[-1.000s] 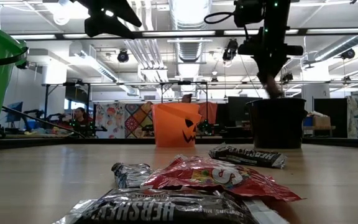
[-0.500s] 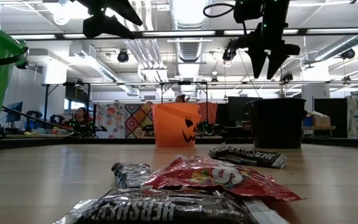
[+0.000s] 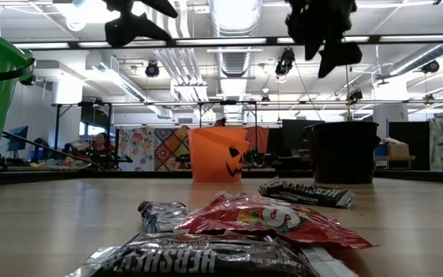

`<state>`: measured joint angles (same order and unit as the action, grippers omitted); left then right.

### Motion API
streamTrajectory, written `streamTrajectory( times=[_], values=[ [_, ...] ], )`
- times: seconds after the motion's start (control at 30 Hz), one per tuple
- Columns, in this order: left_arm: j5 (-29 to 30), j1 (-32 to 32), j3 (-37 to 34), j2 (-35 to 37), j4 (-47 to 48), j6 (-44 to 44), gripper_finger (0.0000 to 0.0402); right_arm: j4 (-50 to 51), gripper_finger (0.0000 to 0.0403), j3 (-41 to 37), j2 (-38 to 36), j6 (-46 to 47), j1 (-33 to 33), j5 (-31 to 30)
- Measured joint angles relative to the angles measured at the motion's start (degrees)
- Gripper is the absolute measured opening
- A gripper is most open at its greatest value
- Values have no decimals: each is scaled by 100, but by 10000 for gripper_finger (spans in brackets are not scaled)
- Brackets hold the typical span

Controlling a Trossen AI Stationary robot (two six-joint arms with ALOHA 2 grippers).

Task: Sort candy
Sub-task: Put the black chocolate into the green bucket

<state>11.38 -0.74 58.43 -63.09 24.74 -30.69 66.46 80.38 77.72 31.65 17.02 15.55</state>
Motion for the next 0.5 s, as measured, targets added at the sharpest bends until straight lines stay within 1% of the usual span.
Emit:
streamTrajectory(
  times=[0.1, 0.2, 0.37, 0.5],
  values=[
    [0, -209, 0, -21, -104, -18, 207, -109, 237, 0, -10, 292, -602, 0],
    [-1, -442, -4, -53, -251, -98, 207, -266, 242, 0, 18, 829, -1171, -33],
    [-2, -748, -7, -137, -549, -317, 207, -573, 245, -66, 207, 1662, -2035, -644],
    [1, -888, -7, -232, -719, -336, 207, -777, 245, -92, 576, 2065, -2610, -895]
  ],
)
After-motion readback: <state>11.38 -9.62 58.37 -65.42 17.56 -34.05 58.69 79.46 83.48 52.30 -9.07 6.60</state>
